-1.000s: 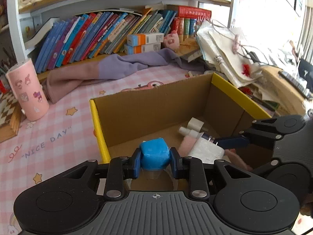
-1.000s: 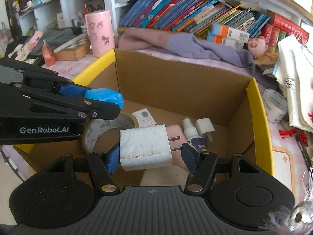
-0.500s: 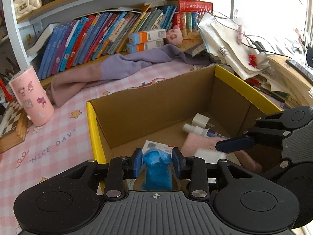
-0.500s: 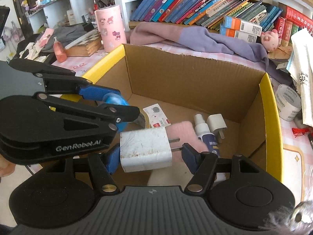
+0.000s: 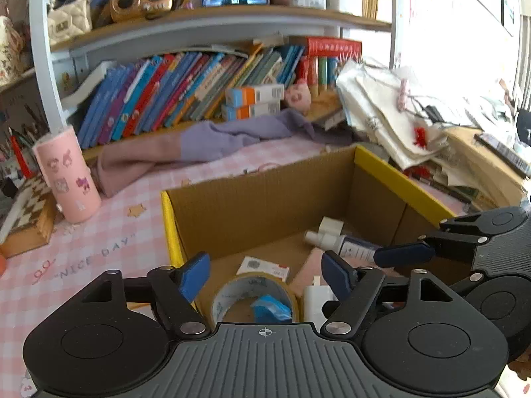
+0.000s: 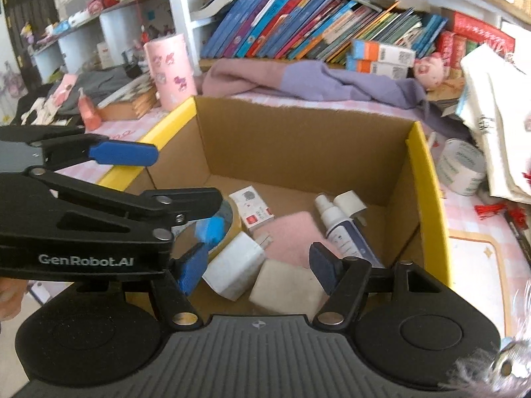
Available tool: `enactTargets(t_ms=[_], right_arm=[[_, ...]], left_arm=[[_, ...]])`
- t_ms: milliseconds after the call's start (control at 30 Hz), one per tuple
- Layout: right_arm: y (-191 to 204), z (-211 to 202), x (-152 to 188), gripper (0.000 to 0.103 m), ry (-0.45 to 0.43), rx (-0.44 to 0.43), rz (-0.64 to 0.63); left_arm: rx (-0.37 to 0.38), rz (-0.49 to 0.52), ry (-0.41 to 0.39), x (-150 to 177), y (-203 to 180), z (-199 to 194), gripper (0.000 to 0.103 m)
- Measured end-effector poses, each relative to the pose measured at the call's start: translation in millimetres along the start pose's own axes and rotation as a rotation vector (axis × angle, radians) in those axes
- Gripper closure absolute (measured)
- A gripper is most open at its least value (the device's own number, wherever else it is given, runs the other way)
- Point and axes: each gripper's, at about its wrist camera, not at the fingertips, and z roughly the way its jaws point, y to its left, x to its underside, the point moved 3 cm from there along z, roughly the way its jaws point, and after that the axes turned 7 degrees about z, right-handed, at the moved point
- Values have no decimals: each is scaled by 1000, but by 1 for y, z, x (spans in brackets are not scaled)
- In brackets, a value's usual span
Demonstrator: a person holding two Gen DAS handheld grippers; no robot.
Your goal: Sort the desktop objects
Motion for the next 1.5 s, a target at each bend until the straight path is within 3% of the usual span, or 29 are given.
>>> enactTargets(t_ms=[400, 600, 800, 1133, 1500], right_arm=[[12, -49, -1, 38, -166, 116, 116], [27, -74, 11, 38, -248, 193, 192], [50, -92, 31, 38, -298, 265, 269], [113, -106, 76, 37, -273, 331, 305], [179, -100, 114, 36, -210, 287, 308]], left_arm=[[-20, -1, -135, -1, 23, -59, 13], [-69, -7, -157, 16, 42, -89, 8], [-101, -73, -175, 44, 71, -121, 8], [-138, -82, -127, 112, 97, -162, 6], [-187, -137, -70, 156, 116, -198, 2]])
